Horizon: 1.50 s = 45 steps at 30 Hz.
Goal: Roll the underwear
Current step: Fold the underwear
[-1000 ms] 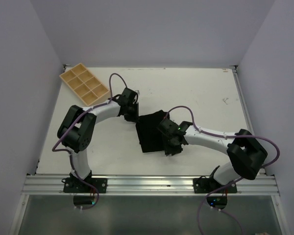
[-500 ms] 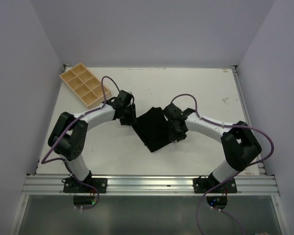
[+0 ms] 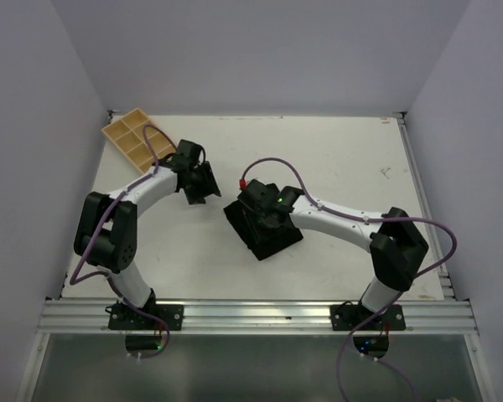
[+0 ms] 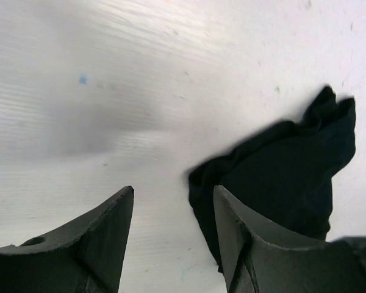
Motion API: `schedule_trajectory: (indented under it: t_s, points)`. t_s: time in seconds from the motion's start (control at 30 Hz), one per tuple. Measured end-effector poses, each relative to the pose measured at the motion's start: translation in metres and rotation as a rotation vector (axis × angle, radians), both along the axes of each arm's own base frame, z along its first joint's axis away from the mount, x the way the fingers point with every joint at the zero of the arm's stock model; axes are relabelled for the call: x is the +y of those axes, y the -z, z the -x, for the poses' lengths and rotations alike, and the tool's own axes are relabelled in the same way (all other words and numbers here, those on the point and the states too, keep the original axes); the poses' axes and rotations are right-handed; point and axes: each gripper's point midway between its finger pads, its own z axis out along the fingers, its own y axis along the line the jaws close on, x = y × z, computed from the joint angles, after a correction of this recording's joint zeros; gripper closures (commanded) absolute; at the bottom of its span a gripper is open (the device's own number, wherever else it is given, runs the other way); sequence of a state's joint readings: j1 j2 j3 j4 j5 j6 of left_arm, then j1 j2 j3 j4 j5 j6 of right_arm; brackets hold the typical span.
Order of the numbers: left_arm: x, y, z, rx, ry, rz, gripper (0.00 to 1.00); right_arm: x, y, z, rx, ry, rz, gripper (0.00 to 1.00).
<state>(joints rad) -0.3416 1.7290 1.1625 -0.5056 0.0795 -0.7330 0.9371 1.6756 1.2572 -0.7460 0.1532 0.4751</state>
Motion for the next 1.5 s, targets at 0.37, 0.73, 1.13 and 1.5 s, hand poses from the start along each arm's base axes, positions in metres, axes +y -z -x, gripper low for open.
schedule_trajectory:
  t_s: [0.37,0.73,1.13,1.5]
  points:
    - [0.070,-0.015,-0.009,0.003,-0.224,0.099,0.41,0.033,0.036,0.023,0.000,-0.147,0.168,0.54]
    - [0.074,-0.011,0.005,0.030,-0.227,0.111,0.41,0.015,0.051,0.025,-0.021,-0.153,0.317,0.54]
    - [0.075,-0.010,0.012,0.033,-0.225,0.109,0.42,0.028,0.056,0.026,-0.034,-0.172,0.338,0.54]
    - [0.077,-0.016,0.014,0.014,-0.230,0.104,0.44,0.023,0.067,0.025,-0.021,-0.169,0.408,0.65]
